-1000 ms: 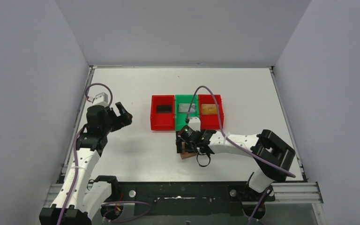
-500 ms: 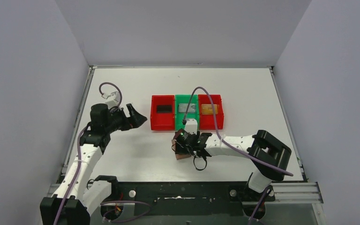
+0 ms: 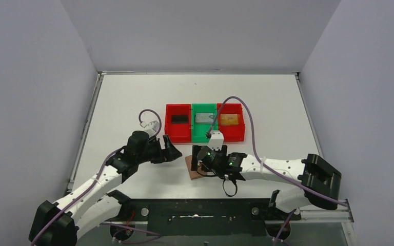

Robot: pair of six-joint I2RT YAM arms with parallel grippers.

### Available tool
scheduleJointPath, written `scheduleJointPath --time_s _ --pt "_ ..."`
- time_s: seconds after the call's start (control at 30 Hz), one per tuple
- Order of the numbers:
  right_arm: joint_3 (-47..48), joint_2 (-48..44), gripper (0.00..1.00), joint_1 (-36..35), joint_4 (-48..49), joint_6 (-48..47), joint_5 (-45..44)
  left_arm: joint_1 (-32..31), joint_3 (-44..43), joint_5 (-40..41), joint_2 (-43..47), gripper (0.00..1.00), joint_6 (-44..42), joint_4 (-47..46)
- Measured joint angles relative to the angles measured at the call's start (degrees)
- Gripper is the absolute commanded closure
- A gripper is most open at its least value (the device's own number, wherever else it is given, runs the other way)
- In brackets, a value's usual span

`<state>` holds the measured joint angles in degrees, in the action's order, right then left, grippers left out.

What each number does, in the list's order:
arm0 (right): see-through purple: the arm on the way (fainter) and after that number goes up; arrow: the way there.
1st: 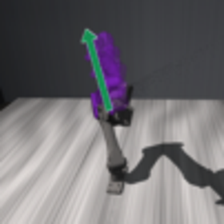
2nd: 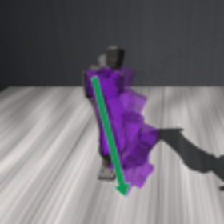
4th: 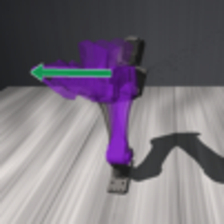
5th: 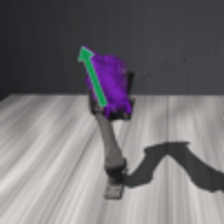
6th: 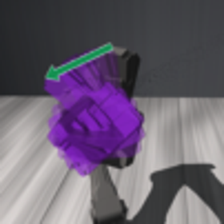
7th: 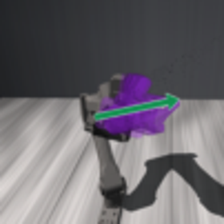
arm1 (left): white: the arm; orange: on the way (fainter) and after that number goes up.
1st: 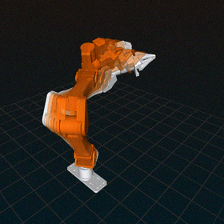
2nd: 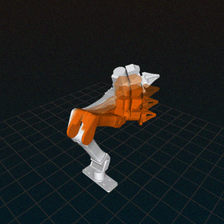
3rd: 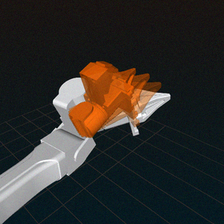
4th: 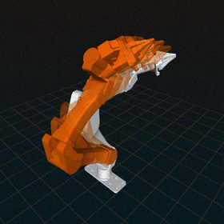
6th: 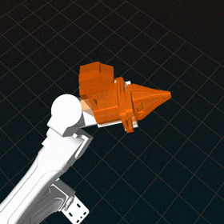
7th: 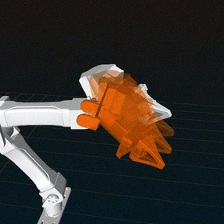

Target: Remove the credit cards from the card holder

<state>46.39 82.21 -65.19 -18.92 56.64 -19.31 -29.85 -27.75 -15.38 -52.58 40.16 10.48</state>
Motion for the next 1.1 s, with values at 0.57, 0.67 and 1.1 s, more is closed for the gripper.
scheduleJointPath --time_s 0.57,0.67,1.1 --pt "-6.03 -0.37 0.21 5.57 8.68 -3.10 2.75 -2.97 10.78 4.28 -0.28 0.33 11.28 -11.45" --pt "-2.49 2.95 0.25 4.59 7.43 -3.76 2.67 -3.17 10.78 4.07 -1.14 0.37 11.80 -12.57" --pt "0.55 6.71 0.39 2.49 2.99 -4.31 1.64 -3.93 11.26 4.04 -1.84 0.42 13.20 -14.47"
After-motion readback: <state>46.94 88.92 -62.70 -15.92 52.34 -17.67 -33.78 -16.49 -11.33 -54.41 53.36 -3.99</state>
